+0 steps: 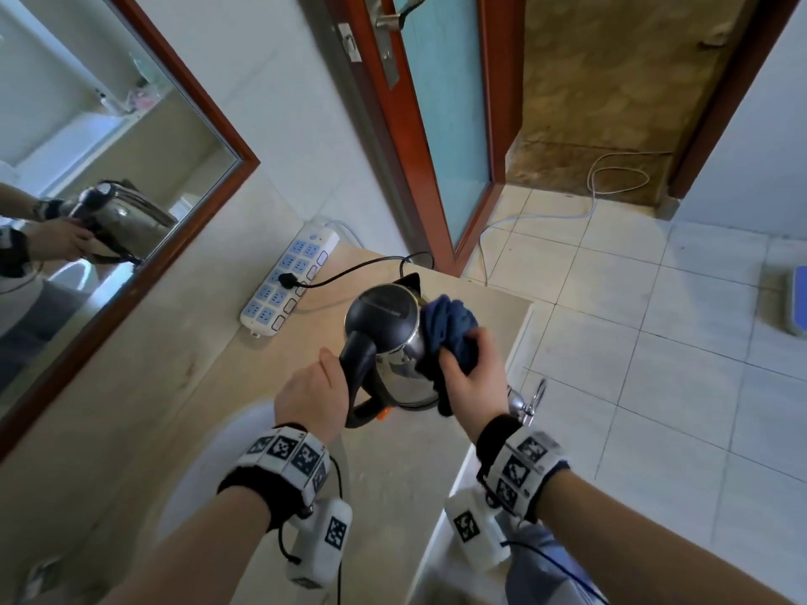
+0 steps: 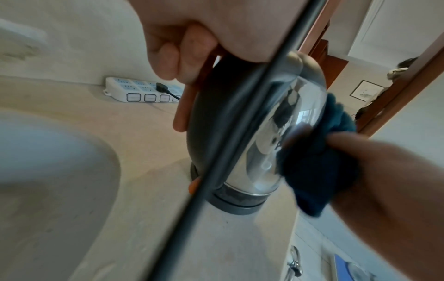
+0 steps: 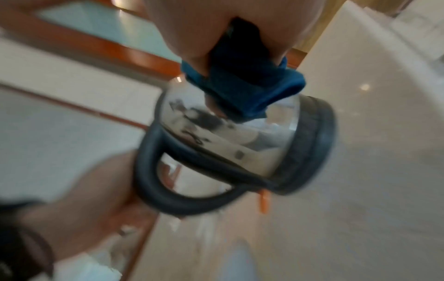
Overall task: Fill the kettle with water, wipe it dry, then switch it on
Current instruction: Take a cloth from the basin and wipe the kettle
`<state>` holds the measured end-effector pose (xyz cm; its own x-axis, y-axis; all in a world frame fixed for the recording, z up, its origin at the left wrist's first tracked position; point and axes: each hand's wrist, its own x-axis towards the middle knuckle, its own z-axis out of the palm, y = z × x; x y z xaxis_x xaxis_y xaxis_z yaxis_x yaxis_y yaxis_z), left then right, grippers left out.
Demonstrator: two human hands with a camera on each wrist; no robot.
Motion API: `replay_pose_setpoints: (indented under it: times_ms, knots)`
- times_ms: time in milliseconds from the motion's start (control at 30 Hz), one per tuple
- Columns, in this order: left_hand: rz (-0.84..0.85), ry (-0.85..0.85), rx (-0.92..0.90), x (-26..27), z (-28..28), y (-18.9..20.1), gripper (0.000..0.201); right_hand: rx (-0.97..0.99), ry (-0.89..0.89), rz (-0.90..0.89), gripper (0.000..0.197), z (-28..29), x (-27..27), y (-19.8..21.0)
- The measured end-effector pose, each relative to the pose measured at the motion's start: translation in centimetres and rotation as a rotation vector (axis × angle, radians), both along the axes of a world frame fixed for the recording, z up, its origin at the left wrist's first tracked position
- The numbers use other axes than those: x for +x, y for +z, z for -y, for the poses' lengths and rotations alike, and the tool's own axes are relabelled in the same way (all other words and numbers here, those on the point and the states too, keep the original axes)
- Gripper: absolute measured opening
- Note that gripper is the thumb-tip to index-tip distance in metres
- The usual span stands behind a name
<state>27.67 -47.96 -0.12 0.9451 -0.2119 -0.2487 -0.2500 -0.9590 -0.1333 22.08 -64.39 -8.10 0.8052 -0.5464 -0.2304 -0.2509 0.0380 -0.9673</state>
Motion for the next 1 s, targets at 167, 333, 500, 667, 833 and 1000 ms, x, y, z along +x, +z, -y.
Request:
replay_pose_setpoints:
  times_ms: [167,333,500,667,833,1000]
  knots:
    - [0.012,0.232,-0.284,-1.4,1.5,0.4,0.04,0.032,0.068,-0.365,0.033,-0.4,-1.1,-2.3]
    - [0.05,0.282,-0.348,-1.7,1.8,0.3,0.048,-0.007,0.026,-0.09,0.037,-2.7,-1.6,0.9]
    - [0.041,0.283,-0.344,-1.5,1.8,0.2,0.04,-0.042,0.151,-0.231,0.034,-2.4,-2.1,-0.7]
    - [0.06,0.296,-0.386,-1.4,1.6,0.0,0.044,-0.046,0.199,-0.278,0.041,-2.2,-1.9,0.0]
    - [0.083,0.329,-0.415,-1.5,1.4,-0.5,0.051,-0.203,0.256,-0.046,0.032,-3.9,-2.2,1.0]
    - [0.037,0.319,-0.342,-1.5,1.7,-0.1,0.045,-0.202,0.326,-0.271,0.029,-1.9,-2.2,-1.8]
